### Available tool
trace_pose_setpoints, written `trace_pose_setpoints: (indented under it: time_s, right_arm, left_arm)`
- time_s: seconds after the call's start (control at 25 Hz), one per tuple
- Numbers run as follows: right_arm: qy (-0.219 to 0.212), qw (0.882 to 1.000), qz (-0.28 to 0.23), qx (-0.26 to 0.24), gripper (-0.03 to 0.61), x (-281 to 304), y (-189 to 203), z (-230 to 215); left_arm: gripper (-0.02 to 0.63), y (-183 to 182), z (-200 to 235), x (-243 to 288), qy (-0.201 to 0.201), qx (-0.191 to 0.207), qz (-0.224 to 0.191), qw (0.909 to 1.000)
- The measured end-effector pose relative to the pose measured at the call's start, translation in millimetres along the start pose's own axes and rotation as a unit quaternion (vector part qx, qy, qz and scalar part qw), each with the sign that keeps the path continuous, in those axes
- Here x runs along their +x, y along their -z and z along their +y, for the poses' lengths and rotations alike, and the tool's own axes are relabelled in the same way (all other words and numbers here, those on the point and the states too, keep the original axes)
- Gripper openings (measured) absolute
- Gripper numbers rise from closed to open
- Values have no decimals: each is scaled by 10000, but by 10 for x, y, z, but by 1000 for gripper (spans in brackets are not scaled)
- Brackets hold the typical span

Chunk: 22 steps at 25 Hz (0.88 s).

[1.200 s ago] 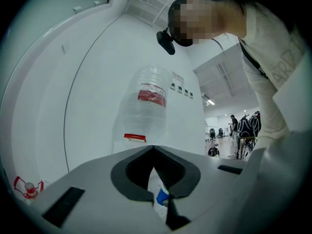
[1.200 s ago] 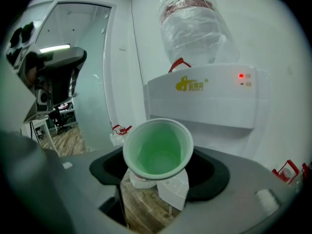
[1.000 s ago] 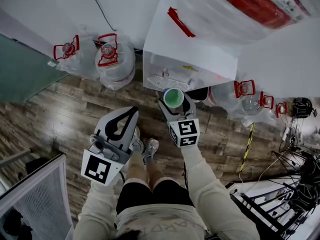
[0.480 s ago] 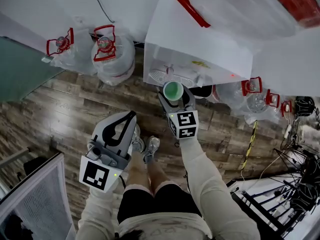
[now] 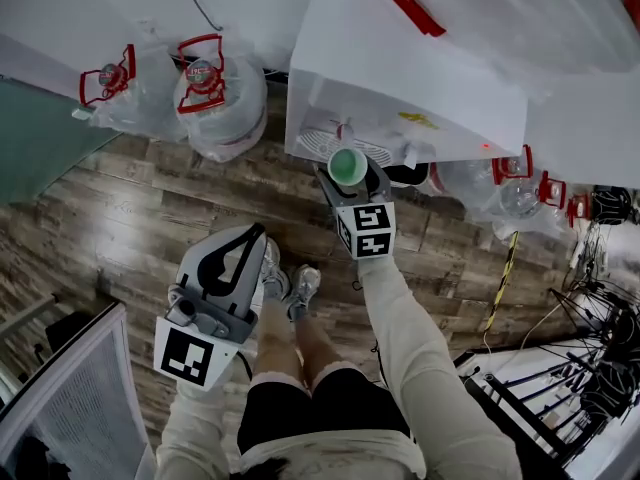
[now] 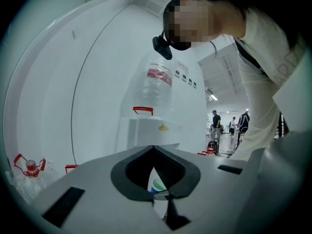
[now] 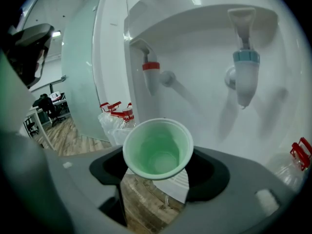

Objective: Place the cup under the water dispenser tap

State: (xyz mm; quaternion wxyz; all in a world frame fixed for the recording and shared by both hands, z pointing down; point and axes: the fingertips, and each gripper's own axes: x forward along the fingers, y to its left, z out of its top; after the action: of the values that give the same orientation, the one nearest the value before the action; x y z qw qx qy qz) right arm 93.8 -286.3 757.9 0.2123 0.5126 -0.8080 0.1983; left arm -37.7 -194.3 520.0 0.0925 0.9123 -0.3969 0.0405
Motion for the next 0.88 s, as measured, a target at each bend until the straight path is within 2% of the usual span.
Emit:
trace_pose_setpoints:
  time_s: [0.44, 0.88]
  right_arm:
    - [87, 9989, 399, 214, 354, 361, 198, -173]
    - [74, 9975, 569, 409, 354, 570, 257, -213]
  left_arm:
    - [5, 113, 137, 52, -31, -84, 74, 9999]
    - [5, 177, 248, 42, -132, -123, 138, 9997]
